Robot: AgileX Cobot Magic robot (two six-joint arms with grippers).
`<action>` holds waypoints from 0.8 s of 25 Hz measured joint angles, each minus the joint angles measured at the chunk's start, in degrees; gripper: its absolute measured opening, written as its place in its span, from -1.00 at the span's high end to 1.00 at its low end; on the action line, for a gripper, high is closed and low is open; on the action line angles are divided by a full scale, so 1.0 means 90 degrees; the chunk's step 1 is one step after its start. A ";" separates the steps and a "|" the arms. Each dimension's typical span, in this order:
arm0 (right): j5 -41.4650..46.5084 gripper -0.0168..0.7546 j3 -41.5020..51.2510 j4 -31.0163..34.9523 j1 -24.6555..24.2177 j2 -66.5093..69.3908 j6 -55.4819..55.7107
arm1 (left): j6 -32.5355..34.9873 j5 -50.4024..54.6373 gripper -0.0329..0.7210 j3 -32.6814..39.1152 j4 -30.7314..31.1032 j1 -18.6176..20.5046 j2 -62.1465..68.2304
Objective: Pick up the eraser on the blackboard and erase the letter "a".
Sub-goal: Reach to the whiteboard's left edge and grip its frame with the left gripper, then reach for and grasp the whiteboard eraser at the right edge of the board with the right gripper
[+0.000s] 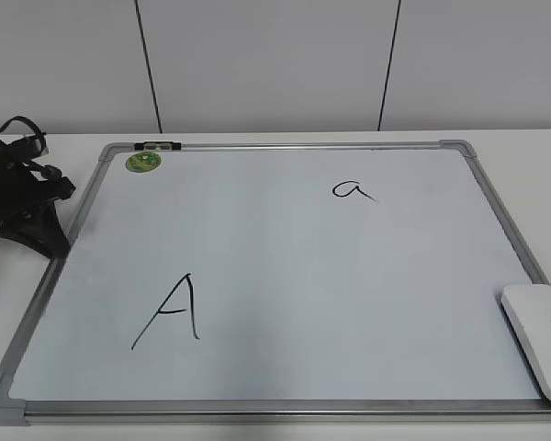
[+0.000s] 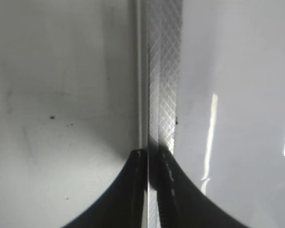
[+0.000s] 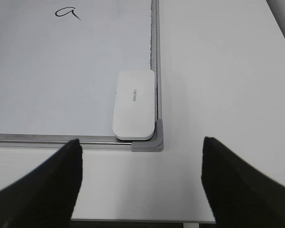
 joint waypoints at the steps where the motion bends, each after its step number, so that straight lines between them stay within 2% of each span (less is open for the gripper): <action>1: 0.0000 -0.55 0.0000 0.0000 0.0000 0.0000 0.0000 | 0.0000 0.0000 0.83 0.0000 0.0000 0.0000 0.0000; 6: 0.0000 -0.55 -0.0169 0.0040 0.0000 0.0467 0.0000 | 0.0000 0.0000 0.83 0.0000 0.0000 0.0000 0.0000; 12: -0.0484 -0.55 -0.0838 0.0208 0.0000 0.2956 0.0000 | 0.0000 0.0000 0.83 0.0000 0.0000 0.0000 0.0000; 20: -0.1195 -0.55 -0.1059 0.0578 0.0000 0.5388 0.0000 | 0.0000 0.0010 0.83 0.0000 0.0000 0.0000 0.0000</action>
